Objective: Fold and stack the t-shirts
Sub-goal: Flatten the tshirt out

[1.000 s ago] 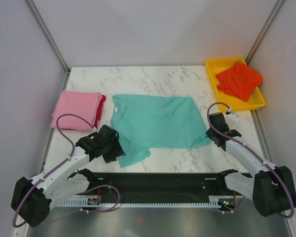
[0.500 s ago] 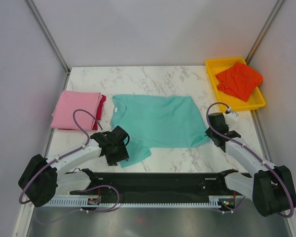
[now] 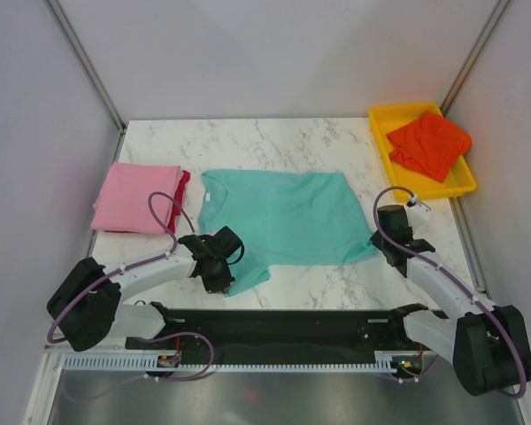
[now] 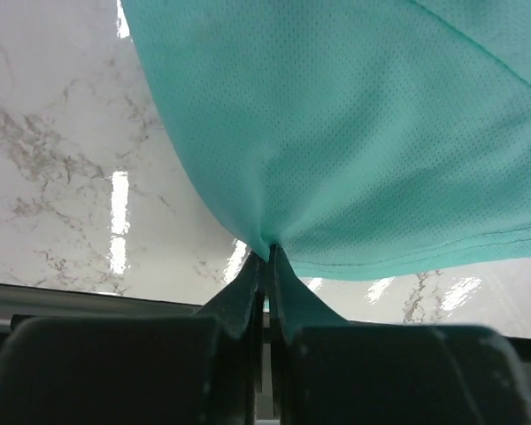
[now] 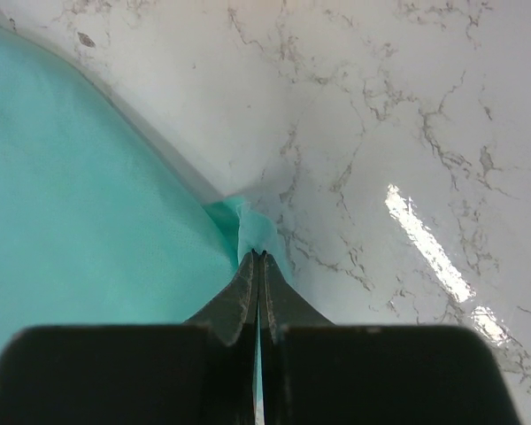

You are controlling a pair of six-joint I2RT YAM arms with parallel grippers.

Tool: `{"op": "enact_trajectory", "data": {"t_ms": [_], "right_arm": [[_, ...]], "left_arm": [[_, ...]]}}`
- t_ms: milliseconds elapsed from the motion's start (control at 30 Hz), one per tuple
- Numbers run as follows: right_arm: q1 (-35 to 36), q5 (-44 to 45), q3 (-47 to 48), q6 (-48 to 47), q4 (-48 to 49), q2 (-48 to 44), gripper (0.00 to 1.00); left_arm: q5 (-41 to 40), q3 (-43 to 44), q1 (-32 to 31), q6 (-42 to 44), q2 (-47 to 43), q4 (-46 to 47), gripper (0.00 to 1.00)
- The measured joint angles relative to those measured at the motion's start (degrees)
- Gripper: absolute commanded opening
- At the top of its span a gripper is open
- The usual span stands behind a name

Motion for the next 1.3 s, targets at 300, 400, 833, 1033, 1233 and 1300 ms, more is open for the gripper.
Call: {"op": "enact_trajectory", "data": {"t_ms": [300,400,833,1033,1233,1300], "right_arm": [[-0.7,-0.9,-0.5,-0.9,0.1,-4.8,0.0],[-0.9,-2.3,0.5,-1.4,-1.6,-6.7,0.0],[-1.0,-4.7,22.6,-2.4,-11.8,-5.7,0.0],[-1.1,-4.7,34.9,-2.1,-17.6,0.9,0.0],[-1.1,-4.6,52.7,-3.1,-22.3,3.8,0.0],[-1.1,-4.4,58.9,-3.7,-23.1,3.7,0.0]], "left_arm": [[-1.7,2.8,0.0,0.0,-3.2,0.2,0.02],[-2.0,9.6,0.5,0.3,-5.2,-2.0,0.02],[3.4,46.4,25.7,8.9,-6.2,-10.2,0.02],[4.0,65.5,27.9,10.2,-2.6,-12.3,0.02],[2.4,77.6,27.9,10.2,-1.0,-13.7,0.02],[0.8,81.8,27.9,10.2,-1.0,-13.7,0.02]]}}
